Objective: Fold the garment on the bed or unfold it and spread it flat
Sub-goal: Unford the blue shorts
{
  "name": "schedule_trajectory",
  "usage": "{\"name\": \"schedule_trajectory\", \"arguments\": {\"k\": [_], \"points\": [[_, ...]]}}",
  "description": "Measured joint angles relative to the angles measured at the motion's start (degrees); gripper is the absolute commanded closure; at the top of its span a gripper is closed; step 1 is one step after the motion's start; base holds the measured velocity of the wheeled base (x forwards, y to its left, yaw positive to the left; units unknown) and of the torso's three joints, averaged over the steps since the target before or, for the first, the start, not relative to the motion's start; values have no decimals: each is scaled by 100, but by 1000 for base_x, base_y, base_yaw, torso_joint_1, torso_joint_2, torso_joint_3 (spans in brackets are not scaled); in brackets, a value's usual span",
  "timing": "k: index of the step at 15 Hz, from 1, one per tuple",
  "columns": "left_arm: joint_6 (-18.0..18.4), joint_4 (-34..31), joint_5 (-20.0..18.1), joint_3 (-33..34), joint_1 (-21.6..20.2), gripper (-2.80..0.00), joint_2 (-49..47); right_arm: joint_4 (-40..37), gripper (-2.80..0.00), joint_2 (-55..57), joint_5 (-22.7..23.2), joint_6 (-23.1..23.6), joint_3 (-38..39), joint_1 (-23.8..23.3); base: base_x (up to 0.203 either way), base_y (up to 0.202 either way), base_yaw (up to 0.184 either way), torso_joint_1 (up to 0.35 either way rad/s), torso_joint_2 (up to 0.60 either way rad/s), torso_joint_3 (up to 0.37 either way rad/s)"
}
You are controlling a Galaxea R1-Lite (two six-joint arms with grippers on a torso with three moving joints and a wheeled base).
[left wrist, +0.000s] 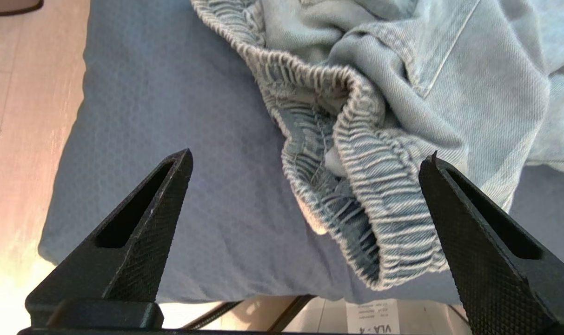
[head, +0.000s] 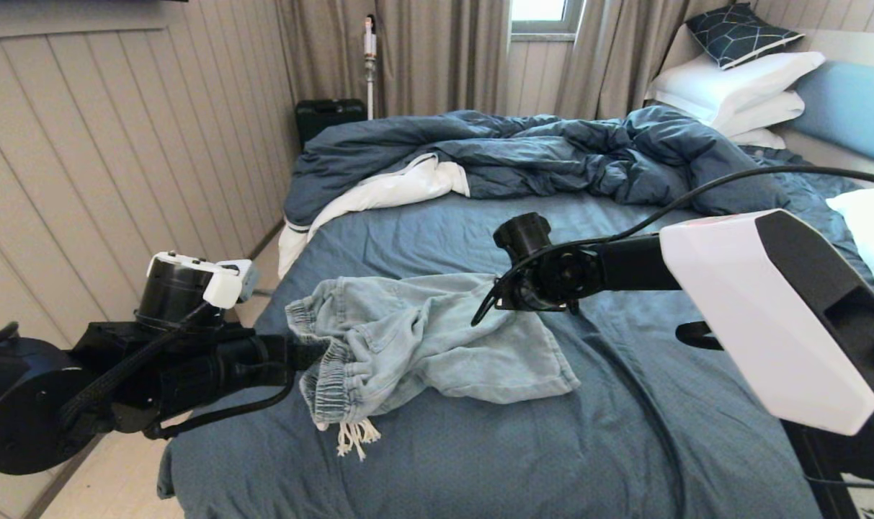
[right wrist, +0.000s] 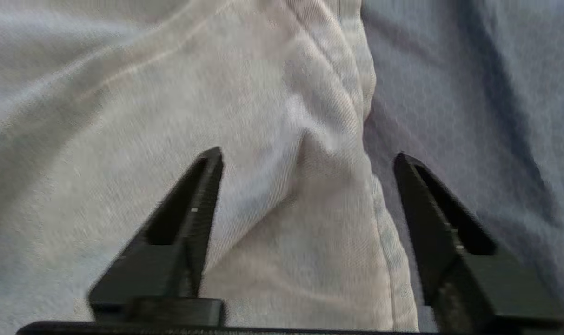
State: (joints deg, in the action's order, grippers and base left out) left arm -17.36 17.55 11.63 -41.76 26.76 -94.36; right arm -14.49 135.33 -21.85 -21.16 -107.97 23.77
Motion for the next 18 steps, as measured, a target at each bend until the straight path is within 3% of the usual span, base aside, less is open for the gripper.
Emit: {"name": "schedule_trajectory", "arguments": {"k": [3, 4, 18], "points": [[-2, 41, 0, 53, -2, -280, 9, -2, -280, 154, -1, -13, -140, -34, 0, 0, 0, 0, 0, 0], [-2, 43, 2, 58, -2, -280, 10, -3, 0, 195, -1, -16, -155, -38, 0, 0, 0, 0, 0, 0], [-89, 69, -39, 58, 5, -280, -106, -16, 0, 227, -12, -76, -124, -22, 0, 0, 0, 0, 0, 0]]}}
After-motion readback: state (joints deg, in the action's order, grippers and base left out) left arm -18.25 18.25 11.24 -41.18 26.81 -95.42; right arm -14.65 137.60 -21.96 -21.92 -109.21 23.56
